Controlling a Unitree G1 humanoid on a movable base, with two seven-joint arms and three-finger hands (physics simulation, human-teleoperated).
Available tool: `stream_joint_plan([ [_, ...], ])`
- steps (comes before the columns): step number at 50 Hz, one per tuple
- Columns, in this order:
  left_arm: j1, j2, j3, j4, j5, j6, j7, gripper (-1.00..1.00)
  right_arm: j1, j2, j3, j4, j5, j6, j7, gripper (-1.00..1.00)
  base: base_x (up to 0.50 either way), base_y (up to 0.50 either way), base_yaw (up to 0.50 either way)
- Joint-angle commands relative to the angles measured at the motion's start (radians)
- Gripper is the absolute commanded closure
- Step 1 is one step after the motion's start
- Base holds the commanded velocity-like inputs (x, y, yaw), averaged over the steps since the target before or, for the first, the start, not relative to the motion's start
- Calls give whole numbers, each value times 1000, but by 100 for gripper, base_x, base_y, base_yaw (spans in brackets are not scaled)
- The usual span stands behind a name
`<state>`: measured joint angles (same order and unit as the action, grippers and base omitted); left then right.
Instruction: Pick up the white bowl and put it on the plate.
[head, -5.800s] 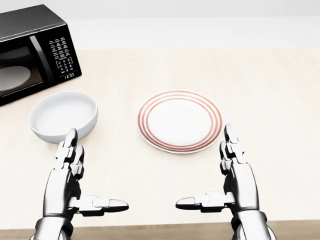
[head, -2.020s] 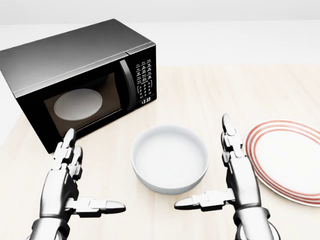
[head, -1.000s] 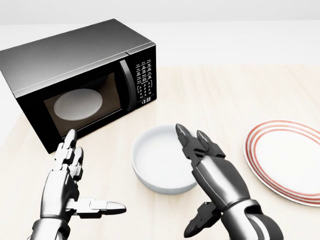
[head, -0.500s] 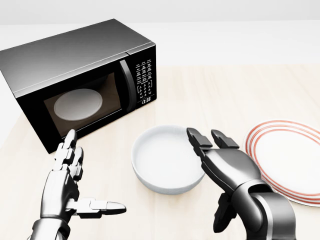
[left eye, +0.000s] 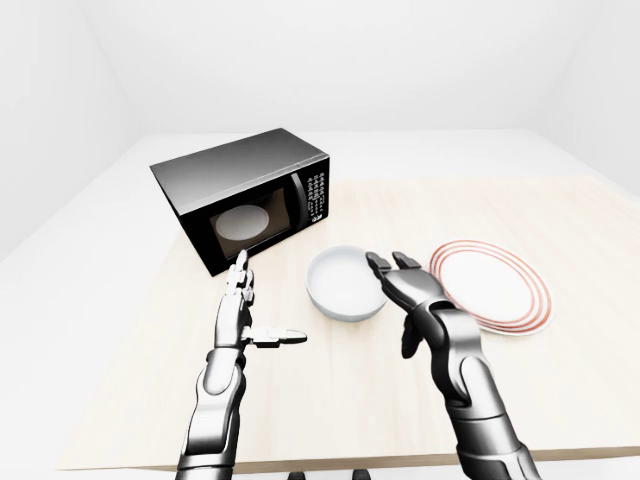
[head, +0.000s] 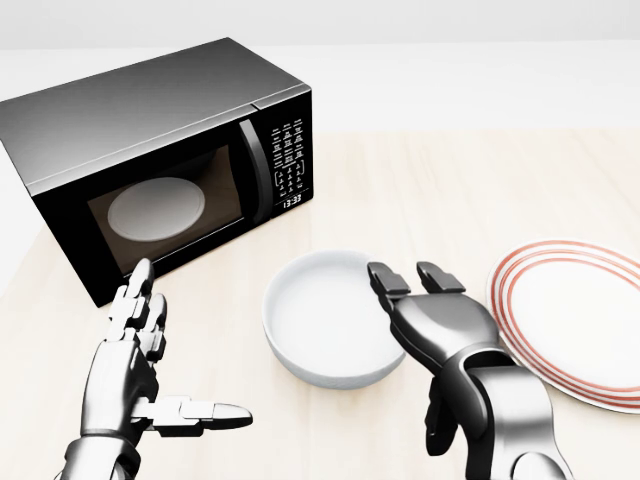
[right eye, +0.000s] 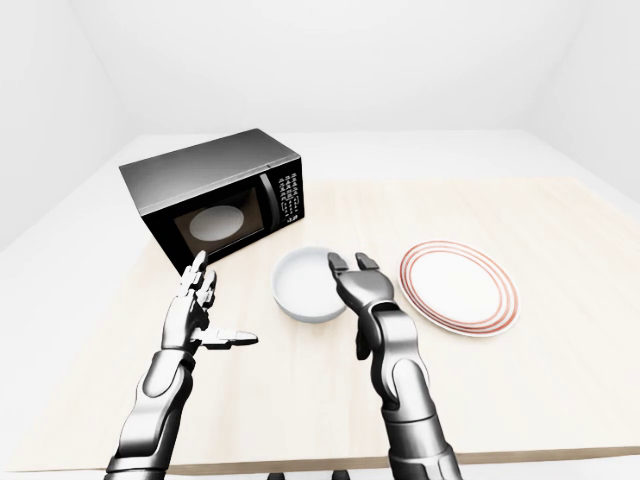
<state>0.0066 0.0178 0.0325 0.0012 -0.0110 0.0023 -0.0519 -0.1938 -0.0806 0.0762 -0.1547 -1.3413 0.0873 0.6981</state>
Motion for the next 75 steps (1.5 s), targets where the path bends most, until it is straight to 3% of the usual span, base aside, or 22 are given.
stream_joint_plan([
  [1, -3, 1, 1, 8, 2, -3, 5, -100, -10, 19, 26, 34, -54, 0, 0, -100, 0, 0, 0],
  [30, -3, 1, 1, 8, 2, -3, 5, -100, 82, 76, 110, -104, -146, -4, 0, -100, 0, 0, 0],
  [75, -3, 1, 1, 8, 3, -3, 5, -100, -3, 155, 187, 37, -191, 0, 0, -100, 0, 0, 0],
])
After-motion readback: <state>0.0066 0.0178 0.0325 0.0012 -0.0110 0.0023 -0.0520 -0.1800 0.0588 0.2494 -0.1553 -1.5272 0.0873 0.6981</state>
